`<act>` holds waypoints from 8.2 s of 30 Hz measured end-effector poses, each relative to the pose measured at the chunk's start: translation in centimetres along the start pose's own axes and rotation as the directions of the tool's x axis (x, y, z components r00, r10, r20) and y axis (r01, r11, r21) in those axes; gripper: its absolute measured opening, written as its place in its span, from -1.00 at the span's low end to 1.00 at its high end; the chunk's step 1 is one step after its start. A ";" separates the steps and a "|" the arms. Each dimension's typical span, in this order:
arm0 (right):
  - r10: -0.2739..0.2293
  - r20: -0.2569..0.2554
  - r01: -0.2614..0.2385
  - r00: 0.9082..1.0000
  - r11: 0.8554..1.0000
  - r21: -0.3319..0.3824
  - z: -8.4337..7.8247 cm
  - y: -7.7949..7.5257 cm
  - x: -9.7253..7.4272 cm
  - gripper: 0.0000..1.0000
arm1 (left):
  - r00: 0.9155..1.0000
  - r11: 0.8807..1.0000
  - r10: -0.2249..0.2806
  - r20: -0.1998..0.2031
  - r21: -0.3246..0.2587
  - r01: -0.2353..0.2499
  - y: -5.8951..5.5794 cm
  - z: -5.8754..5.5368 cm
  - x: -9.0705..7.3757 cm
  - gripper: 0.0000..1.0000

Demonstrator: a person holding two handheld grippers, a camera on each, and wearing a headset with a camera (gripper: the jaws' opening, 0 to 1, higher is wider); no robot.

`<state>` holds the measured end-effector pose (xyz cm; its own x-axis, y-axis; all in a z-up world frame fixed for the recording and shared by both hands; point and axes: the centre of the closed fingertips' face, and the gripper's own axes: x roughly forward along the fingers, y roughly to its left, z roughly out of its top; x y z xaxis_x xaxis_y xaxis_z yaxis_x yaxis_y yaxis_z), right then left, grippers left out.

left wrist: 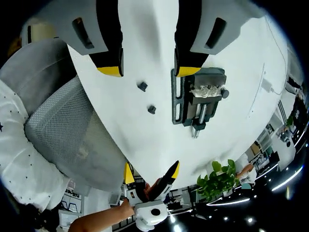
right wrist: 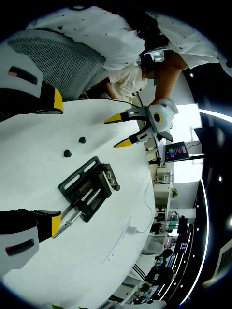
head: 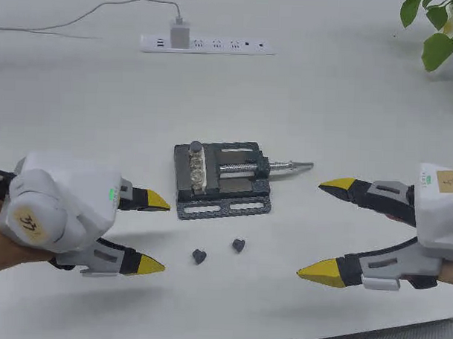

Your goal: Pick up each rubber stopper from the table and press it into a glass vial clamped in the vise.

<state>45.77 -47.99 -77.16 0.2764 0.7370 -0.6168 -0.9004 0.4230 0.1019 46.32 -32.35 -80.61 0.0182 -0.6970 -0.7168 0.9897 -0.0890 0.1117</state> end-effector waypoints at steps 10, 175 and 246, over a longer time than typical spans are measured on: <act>-0.018 -0.007 0.018 1.000 0.999 0.037 -1.7 0.1 -0.9 0.61 | 0.992 0.987 -0.114 -0.058 0.109 0.120 -0.1 -1.3 3.1 -0.54; 0.449 -0.253 -0.511 0.857 0.804 -0.303 12.6 6.2 3.5 -0.85 | 0.873 0.848 0.258 0.414 -0.530 0.001 1.8 11.7 -5.1 -0.92; 0.133 -0.394 -0.246 0.910 0.935 -0.254 12.6 -4.1 12.0 -0.89 | 0.824 0.759 0.474 0.311 -0.619 -0.203 3.3 2.7 -7.8 -0.01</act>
<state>57.00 -34.28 -75.12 -0.0003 0.5187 -0.8550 -0.9956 0.0798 0.0488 49.09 -29.12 -72.80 0.4397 -0.8377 -0.3238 0.8350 0.5141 -0.1961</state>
